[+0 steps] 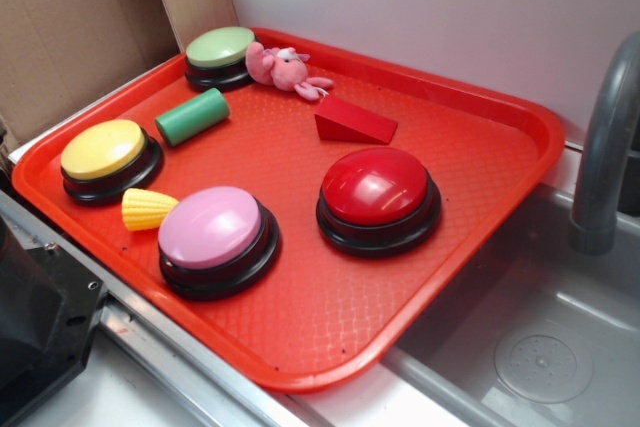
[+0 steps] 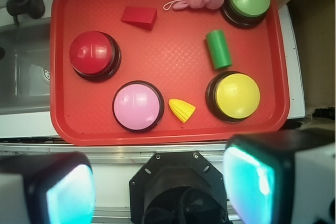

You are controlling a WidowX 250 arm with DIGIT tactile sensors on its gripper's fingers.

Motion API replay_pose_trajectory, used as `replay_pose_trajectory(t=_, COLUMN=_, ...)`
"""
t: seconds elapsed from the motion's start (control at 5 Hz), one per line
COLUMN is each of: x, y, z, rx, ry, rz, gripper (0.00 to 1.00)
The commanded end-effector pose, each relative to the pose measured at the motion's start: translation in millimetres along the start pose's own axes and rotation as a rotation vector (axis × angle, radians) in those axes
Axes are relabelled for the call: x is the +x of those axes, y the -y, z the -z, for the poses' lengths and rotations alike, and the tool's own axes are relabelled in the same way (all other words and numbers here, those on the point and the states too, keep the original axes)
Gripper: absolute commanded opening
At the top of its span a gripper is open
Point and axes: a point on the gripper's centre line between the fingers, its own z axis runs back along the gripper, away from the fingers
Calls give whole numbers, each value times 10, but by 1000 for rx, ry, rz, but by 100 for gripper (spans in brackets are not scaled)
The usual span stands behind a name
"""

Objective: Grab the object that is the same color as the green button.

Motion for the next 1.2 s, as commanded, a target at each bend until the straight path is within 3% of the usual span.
replay_pose_trajectory(t=0.0, x=0, y=0, z=0, rx=0, ry=0, rz=0, gripper=100)
replay_pose_trajectory(t=0.2, x=229, y=-111, z=163, rx=3, ry=31, rz=7, gripper=100)
replay_pose_trajectory(t=0.6, x=756, y=-563, z=808, rx=52, ry=79, rz=-104, gripper=100)
replay_pose_trajectory(t=0.8, x=976, y=-800, z=1146, rx=103, ry=161, rz=-170, gripper=100)
replay_pose_trajectory(t=1.0, x=1107, y=-977, z=1417, rx=117, ry=157, rz=-180, gripper=100)
